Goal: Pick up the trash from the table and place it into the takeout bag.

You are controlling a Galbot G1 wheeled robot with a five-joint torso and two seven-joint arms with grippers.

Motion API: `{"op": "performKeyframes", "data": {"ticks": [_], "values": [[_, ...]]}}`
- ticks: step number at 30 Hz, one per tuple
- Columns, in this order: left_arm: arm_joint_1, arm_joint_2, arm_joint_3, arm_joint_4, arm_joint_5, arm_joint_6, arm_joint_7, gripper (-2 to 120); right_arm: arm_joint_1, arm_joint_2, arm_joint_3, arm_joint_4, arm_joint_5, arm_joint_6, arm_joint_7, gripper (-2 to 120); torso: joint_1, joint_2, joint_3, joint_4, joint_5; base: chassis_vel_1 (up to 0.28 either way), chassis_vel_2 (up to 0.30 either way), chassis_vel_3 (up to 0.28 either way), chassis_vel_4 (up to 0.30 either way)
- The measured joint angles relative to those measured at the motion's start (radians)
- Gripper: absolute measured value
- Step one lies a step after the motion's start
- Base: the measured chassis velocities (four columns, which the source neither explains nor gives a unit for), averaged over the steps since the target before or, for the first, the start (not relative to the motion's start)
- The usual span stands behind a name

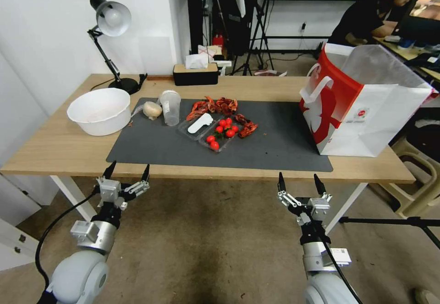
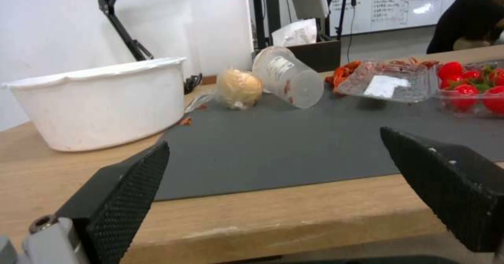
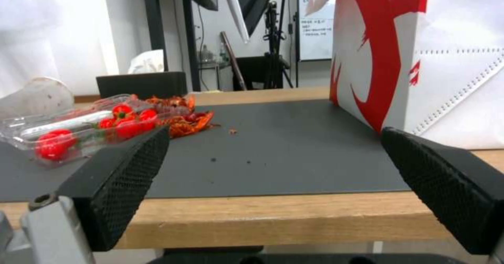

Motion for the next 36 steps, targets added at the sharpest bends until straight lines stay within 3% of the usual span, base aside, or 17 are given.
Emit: {"op": "performKeyframes", "data": {"ticks": [14, 24, 36], "values": [[-0.026, 0.004, 0.009, 0.008, 0.004, 0.001, 0.002, 100, -0.002, 0.001, 0.0, 0.001, 0.0, 0.002, 0.001, 100, 0.0, 0.0, 0.0, 0.0, 0.0, 0.0, 0.0, 0.0, 0.0], [-0.148, 0.035, 0.062, 0.026, -0.025, 0.085, -0.002, 100, 0.001, 0.004, 0.0, -0.005, 0.0, 0.002, 0.001, 100, 0.0, 0.0, 0.0, 0.0, -0.0002, 0.0, 0.0, 0.0, 0.0], [-0.359, 0.083, 0.176, 0.085, -0.162, 0.196, -0.038, 100, 0.005, 0.01, -0.001, -0.01, -0.005, -0.004, 0.002, 100, 0.0, 0.0, 0.0, -0.0001, 0.0, 0.0, 0.0, 0.0, 0.0]]}}
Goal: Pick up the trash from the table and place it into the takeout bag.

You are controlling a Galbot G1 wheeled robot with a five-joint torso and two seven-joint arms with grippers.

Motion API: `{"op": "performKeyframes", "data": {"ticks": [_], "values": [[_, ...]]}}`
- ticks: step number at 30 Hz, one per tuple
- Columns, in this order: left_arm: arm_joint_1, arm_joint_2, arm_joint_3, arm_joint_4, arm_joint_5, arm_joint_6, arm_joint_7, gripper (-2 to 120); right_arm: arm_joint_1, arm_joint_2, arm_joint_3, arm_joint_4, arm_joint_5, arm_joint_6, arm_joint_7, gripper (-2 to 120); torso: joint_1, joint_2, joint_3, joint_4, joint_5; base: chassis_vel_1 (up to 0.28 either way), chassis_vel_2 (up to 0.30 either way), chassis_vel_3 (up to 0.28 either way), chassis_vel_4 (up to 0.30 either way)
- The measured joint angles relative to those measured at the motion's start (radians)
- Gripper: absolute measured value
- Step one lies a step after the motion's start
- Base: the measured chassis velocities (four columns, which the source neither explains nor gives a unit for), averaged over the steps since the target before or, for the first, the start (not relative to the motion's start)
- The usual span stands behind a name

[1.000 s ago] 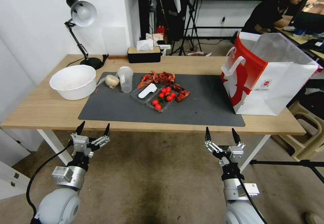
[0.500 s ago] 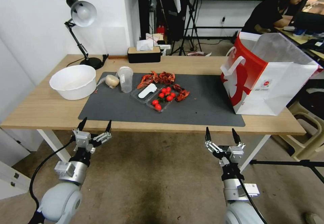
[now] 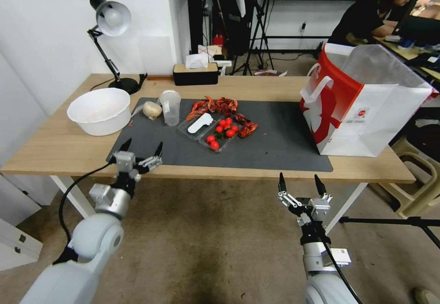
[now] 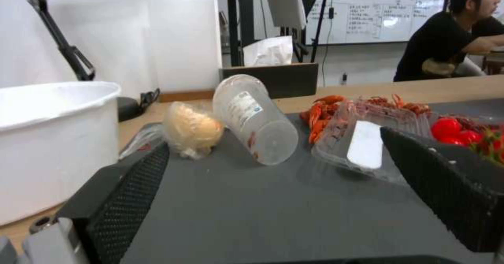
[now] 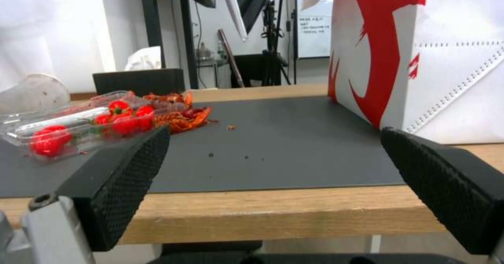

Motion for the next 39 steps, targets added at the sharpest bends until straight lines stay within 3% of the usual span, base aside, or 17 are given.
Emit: {"op": "performKeyframes", "data": {"ticks": [9, 19, 25, 34, 39], "values": [[-0.18, 0.052, 0.079, 0.135, -0.131, 0.067, -0.015, 100, 0.001, 0.007, 0.001, -0.001, -0.007, -0.003, 0.002, 100, 0.0, 0.0, 0.0, 0.0001, 0.0, 0.0, 0.0, 0.0, 0.0], [-0.357, 0.065, 0.124, 0.251, -0.291, 0.151, -0.047, 100, 0.005, 0.013, 0.001, -0.004, -0.018, -0.005, 0.003, 100, 0.0, 0.0, 0.0, 0.0, -0.0001, 0.0, 0.0, 0.0, 0.0], [-0.438, 0.049, 0.15, 0.277, -0.444, 0.229, -0.107, 100, 0.008, 0.011, 0.0, -0.004, -0.02, -0.01, 0.004, 100, 0.0, 0.0, 0.0, 0.0001, 0.0002, 0.0, 0.0, 0.0, 0.0], [-0.541, 0.0, 0.197, 0.349, -0.574, 0.297, -0.203, 100, 0.008, 0.009, -0.001, 0.002, -0.021, -0.011, 0.006, 100, 0.0, 0.0, 0.0, 0.0001, 0.0, 0.0, 0.0, 0.0, 0.0], [-0.589, -0.023, 0.211, 0.41, -0.576, 0.301, -0.219, 100, 0.004, 0.006, 0.006, 0.006, -0.021, -0.011, 0.008, 100, 0.0, 0.0, 0.0, 0.0001, -0.0003, 0.0, 0.0, 0.0, 0.0]]}}
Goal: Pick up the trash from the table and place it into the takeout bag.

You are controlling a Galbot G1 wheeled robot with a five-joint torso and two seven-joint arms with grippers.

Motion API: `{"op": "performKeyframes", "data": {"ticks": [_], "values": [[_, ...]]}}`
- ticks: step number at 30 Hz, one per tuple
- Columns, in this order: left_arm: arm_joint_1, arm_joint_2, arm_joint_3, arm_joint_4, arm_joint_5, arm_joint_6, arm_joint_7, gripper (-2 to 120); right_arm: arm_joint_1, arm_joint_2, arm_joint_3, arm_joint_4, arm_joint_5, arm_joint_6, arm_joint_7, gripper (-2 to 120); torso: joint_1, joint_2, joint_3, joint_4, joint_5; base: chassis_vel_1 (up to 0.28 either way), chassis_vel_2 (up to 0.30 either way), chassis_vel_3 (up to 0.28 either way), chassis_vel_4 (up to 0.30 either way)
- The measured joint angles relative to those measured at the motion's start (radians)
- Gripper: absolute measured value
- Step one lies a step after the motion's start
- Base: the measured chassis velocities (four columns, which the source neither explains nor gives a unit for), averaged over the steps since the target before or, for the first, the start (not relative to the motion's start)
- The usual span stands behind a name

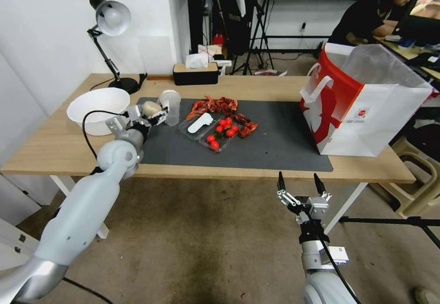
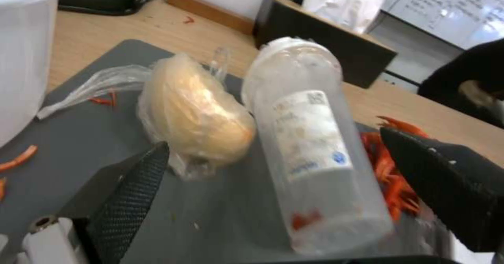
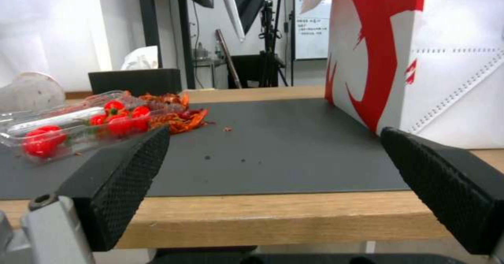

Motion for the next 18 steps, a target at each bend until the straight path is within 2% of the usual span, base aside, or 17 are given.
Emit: {"op": "performKeyframes", "data": {"ticks": [10, 16, 18], "values": [[-0.091, -0.029, 0.023, 0.132, 0.024, -0.005, -0.017, 100, 0.001, -0.003, 0.007, 0.0, 0.0, 0.001, 0.004, 100, 0.0, 0.0, 0.0, 0.0, 0.0001, 0.0, 0.0, 0.0, 0.0], [-0.112, -0.034, 0.03, 0.167, 0.034, -0.007, -0.018, 100, 0.001, -0.002, 0.007, 0.0, 0.0, 0.002, 0.005, 100, 0.0, 0.0, 0.0, 0.0, 0.0002, 0.0, 0.0, 0.0, 0.0], [-0.118, -0.035, 0.032, 0.177, 0.036, -0.007, -0.018, 91, 0.0, -0.002, 0.008, -0.001, 0.0, 0.002, 0.005, 100, 0.0, 0.0, 0.0, -0.0001, 0.0003, 0.0, 0.0, 0.0, 0.0]]}}
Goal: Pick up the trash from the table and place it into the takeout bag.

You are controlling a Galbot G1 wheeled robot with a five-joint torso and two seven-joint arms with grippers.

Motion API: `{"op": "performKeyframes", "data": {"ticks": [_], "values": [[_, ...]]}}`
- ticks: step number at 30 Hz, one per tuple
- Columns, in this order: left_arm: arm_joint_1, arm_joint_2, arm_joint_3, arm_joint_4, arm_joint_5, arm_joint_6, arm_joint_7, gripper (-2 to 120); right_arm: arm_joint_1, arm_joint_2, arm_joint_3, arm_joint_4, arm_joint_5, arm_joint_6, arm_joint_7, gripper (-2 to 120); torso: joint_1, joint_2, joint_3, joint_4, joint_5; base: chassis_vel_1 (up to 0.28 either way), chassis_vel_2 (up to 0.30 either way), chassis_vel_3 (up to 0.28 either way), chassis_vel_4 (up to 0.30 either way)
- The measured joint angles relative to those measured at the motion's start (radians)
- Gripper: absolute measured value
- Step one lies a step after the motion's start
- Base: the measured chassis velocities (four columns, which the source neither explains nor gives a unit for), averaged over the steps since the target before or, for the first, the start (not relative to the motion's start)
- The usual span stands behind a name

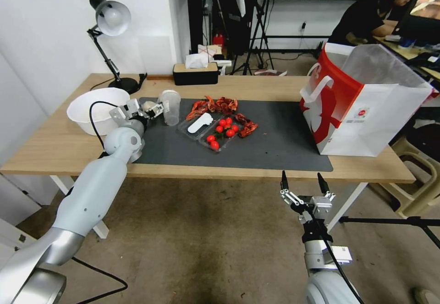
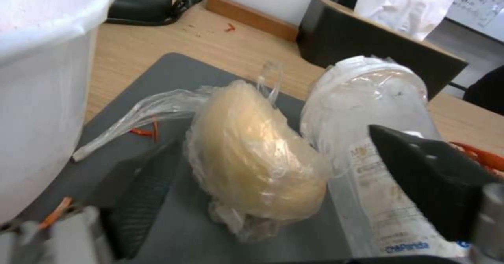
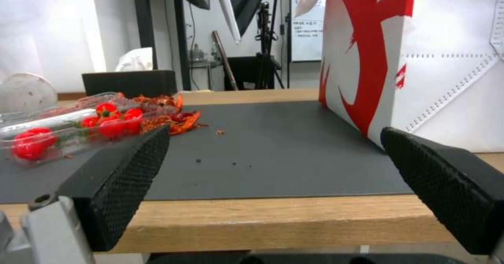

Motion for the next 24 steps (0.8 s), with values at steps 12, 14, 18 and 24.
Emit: {"op": "performKeyframes", "data": {"ticks": [12, 14, 18, 24], "values": [[-0.017, -0.008, 0.008, 0.044, 0.01, 0.003, 0.002, 49, -0.003, 0.002, 0.001, -0.003, 0.0, 0.002, 0.001, 100, 0.0, 0.0, 0.0, 0.0, -0.0001, 0.0, 0.0, 0.0, 0.0], [-0.021, -0.009, 0.008, 0.053, 0.016, 0.003, 0.003, 39, -0.004, 0.002, 0.001, -0.003, 0.0, 0.003, 0.001, 100, 0.0, 0.0, 0.0, -0.0001, 0.0, 0.0, 0.0, 0.0, 0.0], [-0.03, -0.015, 0.011, 0.079, 0.028, 0.003, 0.006, 24, -0.005, 0.002, 0.001, -0.004, 0.0, 0.005, 0.002, 100, 0.0, 0.0, 0.0, 0.0, 0.0, 0.0, 0.0, 0.0, 0.0], [-0.029, -0.017, 0.011, 0.088, 0.046, 0.001, 0.021, 8, -0.006, 0.001, 0.001, -0.006, 0.0, 0.005, 0.002, 100, 0.0, 0.0, 0.0, 0.0, 0.0001, 0.0, 0.0, 0.0, 0.0]]}}
